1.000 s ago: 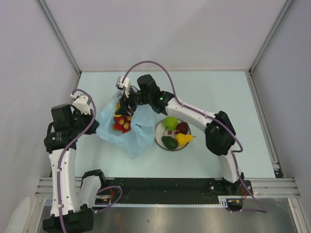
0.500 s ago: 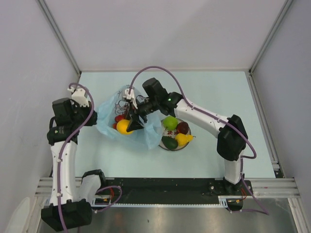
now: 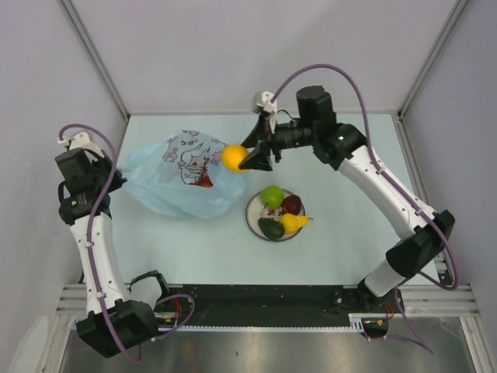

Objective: Take the fake fruits out of the plastic bag

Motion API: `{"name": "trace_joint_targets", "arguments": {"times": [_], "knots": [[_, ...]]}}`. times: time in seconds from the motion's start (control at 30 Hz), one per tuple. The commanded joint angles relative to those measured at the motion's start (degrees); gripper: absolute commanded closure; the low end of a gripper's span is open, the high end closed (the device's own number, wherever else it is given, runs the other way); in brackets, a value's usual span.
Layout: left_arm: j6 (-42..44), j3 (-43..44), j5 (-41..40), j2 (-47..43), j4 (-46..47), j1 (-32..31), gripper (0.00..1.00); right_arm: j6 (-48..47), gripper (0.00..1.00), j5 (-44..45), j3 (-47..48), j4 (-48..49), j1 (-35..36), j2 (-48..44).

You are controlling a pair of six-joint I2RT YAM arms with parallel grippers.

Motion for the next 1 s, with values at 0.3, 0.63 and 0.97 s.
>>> {"name": "trace_joint_targets", "arguments": {"times": [0.3,0.63,0.97], "knots": [[-6.0,-0.2,1.5,-2.2,-0.1,4.4,1.0,-24.1,0.59,10.7,-18.8,-12.7,-2.5,1.8],[-3.5,-1.5,5.2,-3.1,-1.4,4.4,1.0,-37.2,0.57,18.5,-18.6,-13.9,3.3,9.2],[-4.4,-3.0,10.4,-2.9,0.0,4.5,1.0,-35.6,0.57,27.6,-18.6,-11.0,6.8,13.3]]}}
